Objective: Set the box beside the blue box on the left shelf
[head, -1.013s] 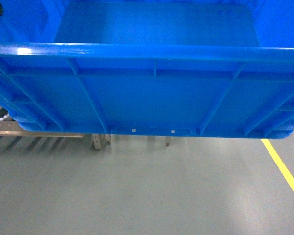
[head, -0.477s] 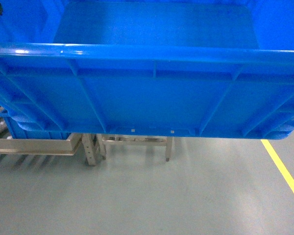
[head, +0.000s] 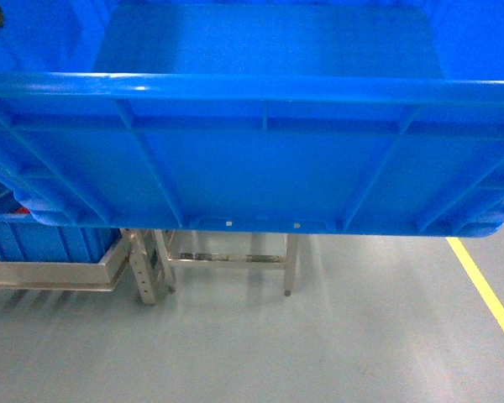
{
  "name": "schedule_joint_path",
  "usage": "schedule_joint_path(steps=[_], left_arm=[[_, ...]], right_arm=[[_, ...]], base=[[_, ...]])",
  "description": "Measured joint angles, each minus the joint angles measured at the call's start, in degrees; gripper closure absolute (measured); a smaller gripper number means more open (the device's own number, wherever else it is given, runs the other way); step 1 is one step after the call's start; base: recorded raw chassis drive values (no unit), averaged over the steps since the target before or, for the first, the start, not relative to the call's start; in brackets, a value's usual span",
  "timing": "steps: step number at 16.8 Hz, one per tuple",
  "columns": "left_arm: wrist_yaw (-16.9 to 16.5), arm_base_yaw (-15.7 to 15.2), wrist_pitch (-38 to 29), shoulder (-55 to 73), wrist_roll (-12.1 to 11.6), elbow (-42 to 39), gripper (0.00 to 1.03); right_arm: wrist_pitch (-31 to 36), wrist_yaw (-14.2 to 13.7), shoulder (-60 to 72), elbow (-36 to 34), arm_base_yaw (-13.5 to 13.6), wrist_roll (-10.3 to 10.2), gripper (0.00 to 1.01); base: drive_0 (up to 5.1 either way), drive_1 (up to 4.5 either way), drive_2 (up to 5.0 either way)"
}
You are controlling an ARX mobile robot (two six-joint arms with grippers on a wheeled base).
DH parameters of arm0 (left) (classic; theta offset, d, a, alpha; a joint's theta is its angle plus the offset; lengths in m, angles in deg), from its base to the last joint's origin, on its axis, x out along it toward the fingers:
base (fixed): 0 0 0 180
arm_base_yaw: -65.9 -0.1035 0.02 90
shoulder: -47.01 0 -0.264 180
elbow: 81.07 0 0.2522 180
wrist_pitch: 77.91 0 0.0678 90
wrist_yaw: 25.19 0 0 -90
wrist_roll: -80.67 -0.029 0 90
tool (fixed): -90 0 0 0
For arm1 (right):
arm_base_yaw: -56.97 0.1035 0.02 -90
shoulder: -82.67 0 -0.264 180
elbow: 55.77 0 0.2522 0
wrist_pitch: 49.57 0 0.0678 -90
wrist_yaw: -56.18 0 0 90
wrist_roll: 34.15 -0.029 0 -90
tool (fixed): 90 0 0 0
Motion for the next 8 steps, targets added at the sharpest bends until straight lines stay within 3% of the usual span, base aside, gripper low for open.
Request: schedule_joint_path(steps=[8], left_arm=[[0.0, 0.0, -0.1, -0.1, 0.0, 0.0, 0.84]], right_arm=[[-0.2, -0.1, 0.0, 0.0, 0.0, 0.1, 0.82]], base=[[-4.7, 2.68, 2.7]])
